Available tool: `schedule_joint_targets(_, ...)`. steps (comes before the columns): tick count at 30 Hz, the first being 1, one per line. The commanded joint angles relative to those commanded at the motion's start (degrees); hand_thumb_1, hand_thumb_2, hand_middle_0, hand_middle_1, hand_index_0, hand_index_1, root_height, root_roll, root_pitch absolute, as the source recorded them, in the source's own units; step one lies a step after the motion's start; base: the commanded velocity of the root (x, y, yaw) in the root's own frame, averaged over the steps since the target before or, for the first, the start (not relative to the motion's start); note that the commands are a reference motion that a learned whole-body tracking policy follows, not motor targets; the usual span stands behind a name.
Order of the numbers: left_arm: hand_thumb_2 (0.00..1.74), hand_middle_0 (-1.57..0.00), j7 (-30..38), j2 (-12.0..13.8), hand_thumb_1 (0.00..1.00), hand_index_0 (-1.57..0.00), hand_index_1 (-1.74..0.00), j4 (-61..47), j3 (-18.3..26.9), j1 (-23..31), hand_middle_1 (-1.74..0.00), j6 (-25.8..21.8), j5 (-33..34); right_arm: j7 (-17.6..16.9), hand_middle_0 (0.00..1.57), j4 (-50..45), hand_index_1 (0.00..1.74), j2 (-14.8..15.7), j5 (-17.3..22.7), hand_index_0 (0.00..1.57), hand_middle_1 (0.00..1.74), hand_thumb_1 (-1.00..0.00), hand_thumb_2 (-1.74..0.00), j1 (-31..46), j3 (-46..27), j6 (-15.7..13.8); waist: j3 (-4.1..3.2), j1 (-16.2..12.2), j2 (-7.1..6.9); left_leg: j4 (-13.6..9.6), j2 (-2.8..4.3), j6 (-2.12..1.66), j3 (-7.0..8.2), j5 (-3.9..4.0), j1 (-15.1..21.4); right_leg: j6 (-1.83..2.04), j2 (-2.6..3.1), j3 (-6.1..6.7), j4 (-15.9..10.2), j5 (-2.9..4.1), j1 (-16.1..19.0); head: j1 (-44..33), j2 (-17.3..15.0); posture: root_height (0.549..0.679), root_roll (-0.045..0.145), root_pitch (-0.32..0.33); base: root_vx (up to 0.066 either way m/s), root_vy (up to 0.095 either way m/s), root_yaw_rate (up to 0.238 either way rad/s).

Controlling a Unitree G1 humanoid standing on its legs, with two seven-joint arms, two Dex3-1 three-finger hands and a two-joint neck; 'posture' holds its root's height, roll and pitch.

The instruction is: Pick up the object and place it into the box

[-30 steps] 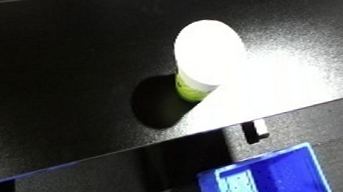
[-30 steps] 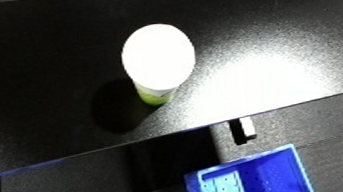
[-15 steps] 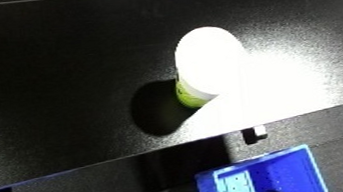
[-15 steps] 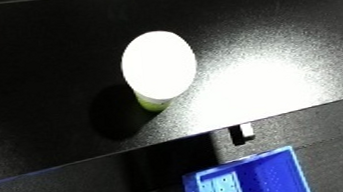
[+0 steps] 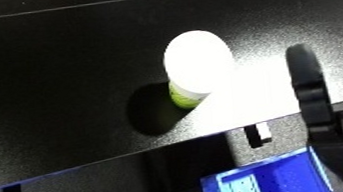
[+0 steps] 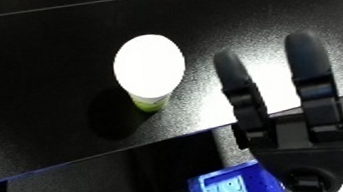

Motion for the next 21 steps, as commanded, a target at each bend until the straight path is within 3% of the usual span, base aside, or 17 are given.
schedule_joint_targets(3,0.0,0.0,0.55,-0.16,0.0,0.0,0.0,-0.84,-0.26,0.5,0.0,0.4,-0.55,-5.72,0.0,1.8,0.0,-1.91,-7.0,0.0,0.0,0.0,0.0,-0.1,-0.17,-2.76,0.23,-0.18,0.07,0.07,0.0,0.08,0.23,0.04,0.17,-0.14,0.17,0.21,-0.05,0.05,0.01,-0.57,-0.25,0.622,0.055,0.021,0.025,0.036,-0.049)
schedule_joint_targets(5,0.0,0.0,1.0,-0.29,0.0,0.0,0.0,-1.47,-0.45,0.77,0.0,0.64,-0.76,-9.9,0.0,2.49,0.0,-3.12,-11.75,0.0,0.0,0.0,0.0,-0.34,0.5,-3.09,0.38,-0.23,0.06,0.08,-0.02,0.19,0.29,0.04,0.33,-0.25,0.3,0.34,-0.03,-0.01,0.07,-0.54,-0.35,0.621,0.056,0.019,0.03,0.024,-0.039)
schedule_joint_targets(8,0.0,0.0,1.73,-0.63,0.0,0.0,0.0,-2.39,-0.75,1.09,0.0,0.83,-0.75,-17.19,0.0,3.93,0.0,-4.92,-19.53,0.0,0.0,0.0,0.0,-1.29,2.33,-1.23,0.69,-0.1,0.03,0.04,-0.1,0.38,0.26,0.06,0.65,-0.49,0.5,0.52,-0.04,-0.14,0.26,-0.4,0.17,0.621,0.057,0.014,0.03,0.012,-0.029)
schedule_joint_targets(13,0.0,0.0,2.57,-1.13,0.0,0.0,0.0,-3.31,-1.7,1.35,0.0,0.64,-0.75,-28.4,0.0,6.76,0.0,-7.67,-31.31,0.0,0.0,0.0,0.0,-4.13,6.92,4.56,1.09,0.54,0.09,-0.24,-0.37,0.78,0.02,0.22,1.02,-0.95,0.69,0.61,-0.04,-0.38,0.42,0.39,0.29,0.62,0.056,0.01,0.02,0.001,-0.011)
schedule_joint_targets(16,0.0,0.0,2.82,-1.37,0.0,0.0,0.0,-3.39,-2.19,1.18,0.0,0.57,-0.51,-32.73,0.0,8.31,0.0,-8.42,-35.25,0.0,0.0,0.0,0.0,-6.22,9.34,7.99,1.13,1.03,0.22,-0.61,-0.58,0.85,-0.13,0.35,1.21,-1.12,0.71,0.59,-0.18,-0.5,0.58,1.24,0.39,0.621,0.056,0.009,0.009,-0.004,0.025)
schedule_joint_targets(21,0.0,0.0,2.78,-1.63,0.0,0.0,0.0,-2.68,-2.89,0.65,0.0,0.51,0.2,-36.95,0.0,11.86,0.0,-9.66,-37.15,0.0,0.0,0.0,0.0,-10.04,12.96,12.17,1.12,1.97,0.51,-1.03,-0.85,0.9,-0.35,0.44,1.63,-1.43,0.41,0.44,-0.24,-0.77,0.93,2.83,0.15,0.62,0.056,0.005,0.009,-0.006,0.055)
